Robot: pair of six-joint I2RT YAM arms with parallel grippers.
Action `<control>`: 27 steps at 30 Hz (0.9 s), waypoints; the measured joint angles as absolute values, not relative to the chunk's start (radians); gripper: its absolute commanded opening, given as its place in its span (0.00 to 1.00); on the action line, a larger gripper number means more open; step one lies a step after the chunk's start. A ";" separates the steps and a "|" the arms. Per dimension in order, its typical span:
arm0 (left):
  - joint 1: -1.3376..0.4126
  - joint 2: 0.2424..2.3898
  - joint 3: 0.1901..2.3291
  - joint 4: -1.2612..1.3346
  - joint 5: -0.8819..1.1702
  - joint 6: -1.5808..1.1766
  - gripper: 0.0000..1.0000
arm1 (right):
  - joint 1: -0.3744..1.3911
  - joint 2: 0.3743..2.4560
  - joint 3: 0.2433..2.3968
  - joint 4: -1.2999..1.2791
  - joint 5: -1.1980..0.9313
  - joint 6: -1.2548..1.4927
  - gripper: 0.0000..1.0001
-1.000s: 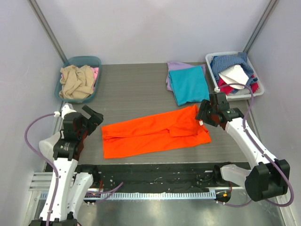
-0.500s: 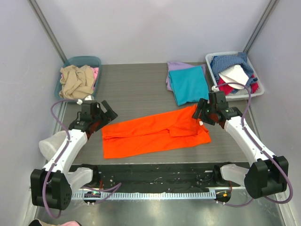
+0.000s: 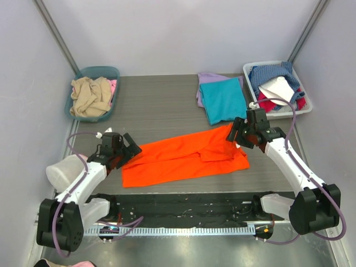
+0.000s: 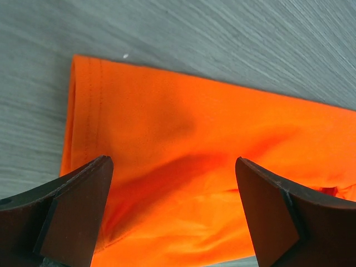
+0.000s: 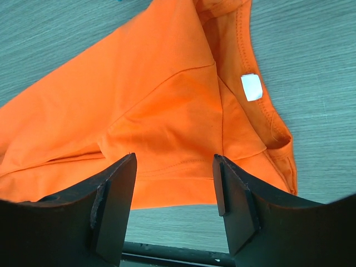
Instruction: Fold and stack the t-shirts
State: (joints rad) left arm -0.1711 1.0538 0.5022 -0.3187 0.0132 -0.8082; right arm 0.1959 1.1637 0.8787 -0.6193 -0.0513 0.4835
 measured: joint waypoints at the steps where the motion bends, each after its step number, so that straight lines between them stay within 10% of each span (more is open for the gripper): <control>1: -0.173 1.032 0.485 -0.319 0.016 -0.815 0.97 | 0.196 1.164 0.876 -0.618 -0.052 0.484 0.65; 16: -0.183 0.622 0.364 -0.474 0.041 -0.915 0.96 | 0.196 1.161 0.839 -0.614 -0.055 0.481 0.65; 27: -0.272 1.136 0.822 -0.389 0.150 -0.752 0.87 | 0.196 1.129 0.838 -0.615 -0.054 0.482 0.65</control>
State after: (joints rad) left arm -0.2722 1.1362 0.8215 -0.3885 0.1505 -0.7517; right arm 0.1959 1.1294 0.8383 -0.6147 -0.0540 0.4816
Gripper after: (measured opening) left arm 0.908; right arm 0.647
